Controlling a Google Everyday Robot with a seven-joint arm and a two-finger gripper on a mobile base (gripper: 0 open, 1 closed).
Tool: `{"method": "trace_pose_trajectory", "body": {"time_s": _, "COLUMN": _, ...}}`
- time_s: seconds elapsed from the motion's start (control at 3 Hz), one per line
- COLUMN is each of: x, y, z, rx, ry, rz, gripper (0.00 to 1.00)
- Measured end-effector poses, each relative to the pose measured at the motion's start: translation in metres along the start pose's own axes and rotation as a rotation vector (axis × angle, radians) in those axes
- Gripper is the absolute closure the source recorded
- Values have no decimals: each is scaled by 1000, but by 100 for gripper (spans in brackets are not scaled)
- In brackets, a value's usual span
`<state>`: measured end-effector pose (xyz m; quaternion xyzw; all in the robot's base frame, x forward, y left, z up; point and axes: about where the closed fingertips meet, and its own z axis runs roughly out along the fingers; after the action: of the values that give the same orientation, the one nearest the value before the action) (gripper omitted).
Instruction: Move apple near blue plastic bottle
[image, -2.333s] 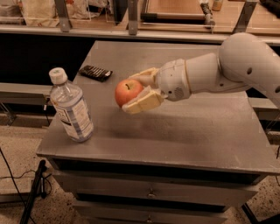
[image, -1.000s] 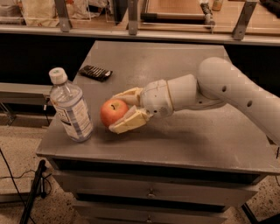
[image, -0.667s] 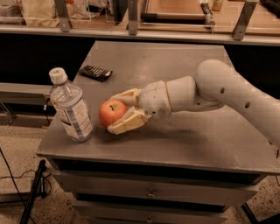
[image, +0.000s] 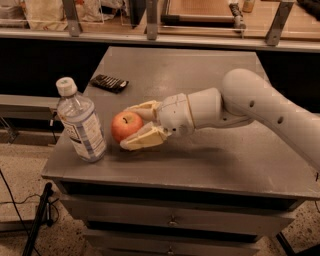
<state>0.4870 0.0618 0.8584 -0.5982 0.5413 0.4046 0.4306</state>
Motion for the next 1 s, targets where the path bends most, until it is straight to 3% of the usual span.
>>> {"method": "trace_pose_trajectory", "body": {"time_s": 0.67, "x": -4, "y": 0, "z": -6, "rx": 20, "ry": 13, "rz": -10, "gripper": 0}}
{"method": "trace_pose_trajectory", "body": {"time_s": 1.0, "x": -18, "y": 9, "z": -32, "rx": 91, "ry": 22, "rz": -31, "gripper": 0}}
